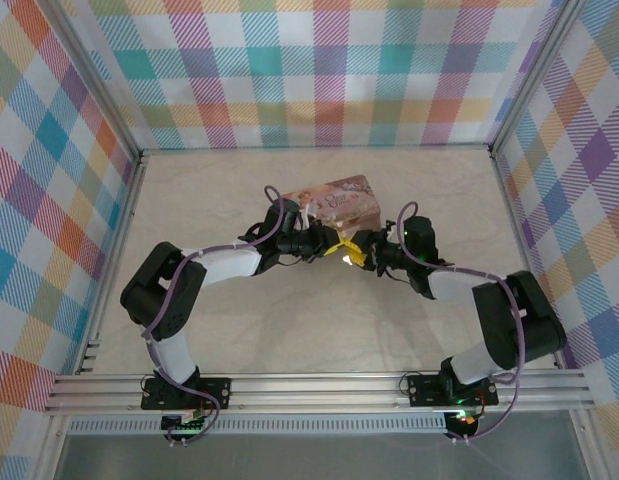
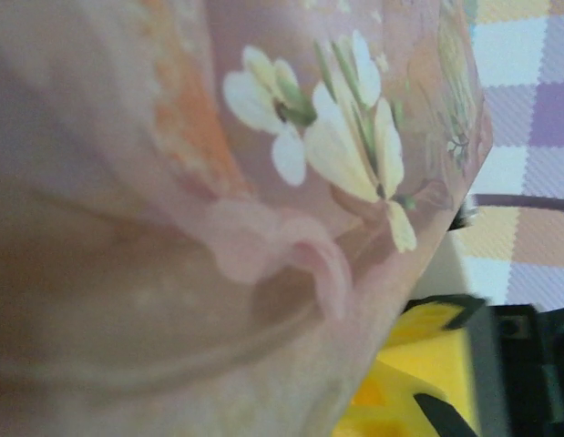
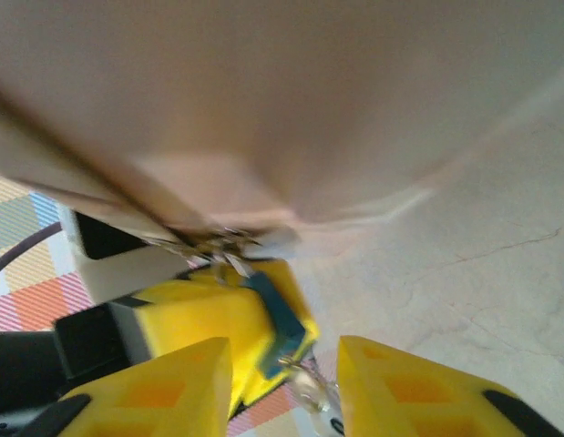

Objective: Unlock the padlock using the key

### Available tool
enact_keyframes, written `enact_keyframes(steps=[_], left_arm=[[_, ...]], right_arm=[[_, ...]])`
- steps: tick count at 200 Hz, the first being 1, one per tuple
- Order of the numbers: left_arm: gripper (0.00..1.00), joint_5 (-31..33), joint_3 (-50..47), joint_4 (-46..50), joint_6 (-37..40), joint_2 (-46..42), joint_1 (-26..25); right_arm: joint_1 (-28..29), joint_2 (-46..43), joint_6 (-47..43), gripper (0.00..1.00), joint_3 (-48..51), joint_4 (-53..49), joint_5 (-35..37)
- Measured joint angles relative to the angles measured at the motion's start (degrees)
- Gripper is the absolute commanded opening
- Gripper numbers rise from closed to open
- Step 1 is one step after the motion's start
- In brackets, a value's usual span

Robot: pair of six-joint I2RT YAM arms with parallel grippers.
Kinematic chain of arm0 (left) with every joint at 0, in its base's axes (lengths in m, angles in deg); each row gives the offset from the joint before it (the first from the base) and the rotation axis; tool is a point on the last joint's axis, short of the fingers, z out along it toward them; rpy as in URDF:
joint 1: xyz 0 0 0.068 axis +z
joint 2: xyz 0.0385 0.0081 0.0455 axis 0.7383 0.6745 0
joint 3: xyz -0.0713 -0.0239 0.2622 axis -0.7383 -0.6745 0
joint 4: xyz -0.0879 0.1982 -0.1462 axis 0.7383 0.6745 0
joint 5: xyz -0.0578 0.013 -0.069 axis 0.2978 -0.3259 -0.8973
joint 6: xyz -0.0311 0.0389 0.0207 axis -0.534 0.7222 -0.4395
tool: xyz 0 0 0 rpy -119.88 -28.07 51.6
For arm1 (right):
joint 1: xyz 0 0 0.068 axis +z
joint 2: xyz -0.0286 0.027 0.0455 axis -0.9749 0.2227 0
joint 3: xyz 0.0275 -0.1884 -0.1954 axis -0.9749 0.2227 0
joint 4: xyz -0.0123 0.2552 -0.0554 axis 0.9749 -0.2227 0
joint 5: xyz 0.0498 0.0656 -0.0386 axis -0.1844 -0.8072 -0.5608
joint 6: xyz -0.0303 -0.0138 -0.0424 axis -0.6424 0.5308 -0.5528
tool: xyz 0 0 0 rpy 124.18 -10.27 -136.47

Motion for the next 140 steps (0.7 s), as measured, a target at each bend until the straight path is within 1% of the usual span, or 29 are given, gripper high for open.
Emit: enact_keyframes(steps=[18, 43, 77, 106, 140], left_arm=[[0.0, -0.09, 0.26, 4.61, 1.9, -0.11, -0.81], [0.0, 0.31, 0.83, 9.9, 4.44, -0.11, -1.38], [0.01, 0.55, 1.7, 12.11, 5.35, -0.13, -1.38], [0.01, 0.92, 1.75, 13.16, 5.62, -0.26, -1.38], [0.01, 0.98, 1.75, 13.44, 5.79, -0.33, -1.38]], right_arm=[[-0.42, -5.42, -5.22, 0.39, -1.25, -7.41, 1.49], [-0.57, -11.98, -14.6, 0.4, -4.81, -20.15, 3.58], [-0.57, -17.62, -26.01, 0.39, -7.15, -34.91, 7.56], [-0.09, -19.65, -33.81, 0.39, -7.26, -43.19, 10.86], [3.28, -20.79, -41.44, 0.4, -7.34, -48.7, 15.72]])
